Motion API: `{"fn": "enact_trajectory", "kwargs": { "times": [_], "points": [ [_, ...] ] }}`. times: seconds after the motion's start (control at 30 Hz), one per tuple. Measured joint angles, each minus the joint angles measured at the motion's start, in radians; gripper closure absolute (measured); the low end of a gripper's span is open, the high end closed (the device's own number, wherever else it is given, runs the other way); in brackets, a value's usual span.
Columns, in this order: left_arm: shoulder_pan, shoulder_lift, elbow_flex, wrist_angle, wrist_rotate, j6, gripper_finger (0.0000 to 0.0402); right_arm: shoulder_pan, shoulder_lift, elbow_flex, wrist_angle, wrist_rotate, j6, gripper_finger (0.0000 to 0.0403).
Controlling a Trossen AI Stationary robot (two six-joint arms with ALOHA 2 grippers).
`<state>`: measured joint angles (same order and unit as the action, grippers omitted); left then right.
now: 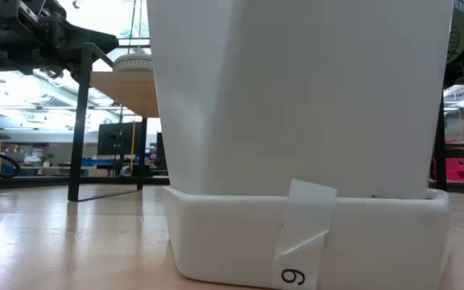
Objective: Pick and place slides into the shelf
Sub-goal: Return to Home Position
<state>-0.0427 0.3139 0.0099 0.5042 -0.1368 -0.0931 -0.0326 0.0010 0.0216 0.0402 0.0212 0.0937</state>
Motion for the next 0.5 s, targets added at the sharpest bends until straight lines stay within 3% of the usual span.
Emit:
{"fn": "enact_trajectory", "kwargs": {
  "times": [0.5],
  "points": [
    [0.0, 0.0, 0.0, 0.0, 0.0, 0.001, 0.0371, 0.0, 0.0, 0.001, 0.0, 0.0, 0.0, 0.0387]
  ]
}}
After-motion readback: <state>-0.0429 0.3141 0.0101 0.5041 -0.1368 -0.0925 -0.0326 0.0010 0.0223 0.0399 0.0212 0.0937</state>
